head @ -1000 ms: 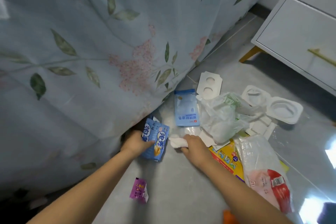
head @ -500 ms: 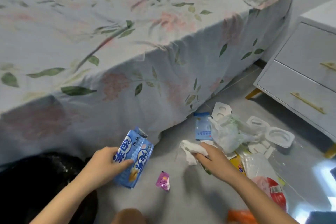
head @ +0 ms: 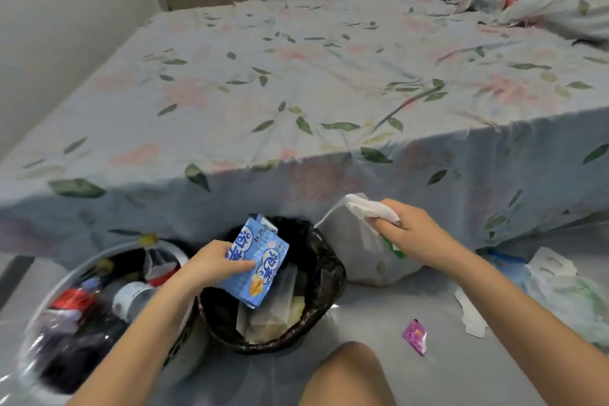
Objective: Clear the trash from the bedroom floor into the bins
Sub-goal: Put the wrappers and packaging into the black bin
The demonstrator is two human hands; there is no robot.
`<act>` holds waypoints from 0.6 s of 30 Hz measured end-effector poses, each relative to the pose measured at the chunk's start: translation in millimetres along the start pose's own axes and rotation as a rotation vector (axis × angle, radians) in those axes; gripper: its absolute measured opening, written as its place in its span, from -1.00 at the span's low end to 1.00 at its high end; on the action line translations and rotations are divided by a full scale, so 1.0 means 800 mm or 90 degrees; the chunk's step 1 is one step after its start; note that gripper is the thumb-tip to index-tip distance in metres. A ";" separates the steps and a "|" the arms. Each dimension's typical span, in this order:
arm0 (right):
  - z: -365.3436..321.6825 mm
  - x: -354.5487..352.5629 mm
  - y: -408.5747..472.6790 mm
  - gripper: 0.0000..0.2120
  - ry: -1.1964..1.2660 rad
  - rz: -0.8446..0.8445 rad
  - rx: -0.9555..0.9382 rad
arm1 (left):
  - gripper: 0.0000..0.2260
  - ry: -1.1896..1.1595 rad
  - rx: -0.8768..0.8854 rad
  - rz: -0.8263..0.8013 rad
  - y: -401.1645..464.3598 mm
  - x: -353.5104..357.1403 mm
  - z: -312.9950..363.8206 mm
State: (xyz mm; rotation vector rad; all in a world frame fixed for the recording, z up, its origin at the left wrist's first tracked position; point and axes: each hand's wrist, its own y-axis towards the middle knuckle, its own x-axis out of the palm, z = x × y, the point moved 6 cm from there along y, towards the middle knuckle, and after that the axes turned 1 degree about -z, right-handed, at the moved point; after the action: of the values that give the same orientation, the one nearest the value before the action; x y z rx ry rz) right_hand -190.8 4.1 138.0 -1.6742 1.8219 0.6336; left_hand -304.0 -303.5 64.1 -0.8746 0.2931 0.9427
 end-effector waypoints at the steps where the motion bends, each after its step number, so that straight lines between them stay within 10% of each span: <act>1: -0.008 0.007 0.003 -0.78 0.004 -0.006 -0.006 | -0.91 0.036 -0.015 -0.010 0.011 0.003 -0.009; 12: -0.018 0.052 0.005 -0.77 -0.069 -0.099 -0.010 | -0.54 0.273 0.017 0.030 0.066 0.044 -0.012; 18: -0.087 0.123 0.066 -0.78 -0.070 -0.111 -0.119 | -0.65 0.284 0.085 0.102 0.005 -0.006 -0.021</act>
State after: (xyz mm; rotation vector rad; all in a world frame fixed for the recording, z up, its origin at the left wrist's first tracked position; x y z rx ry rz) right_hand -254.4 -109.4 118.2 -1.8566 1.5600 0.8220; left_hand -307.8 -317.8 53.8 -0.9427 0.8092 0.8563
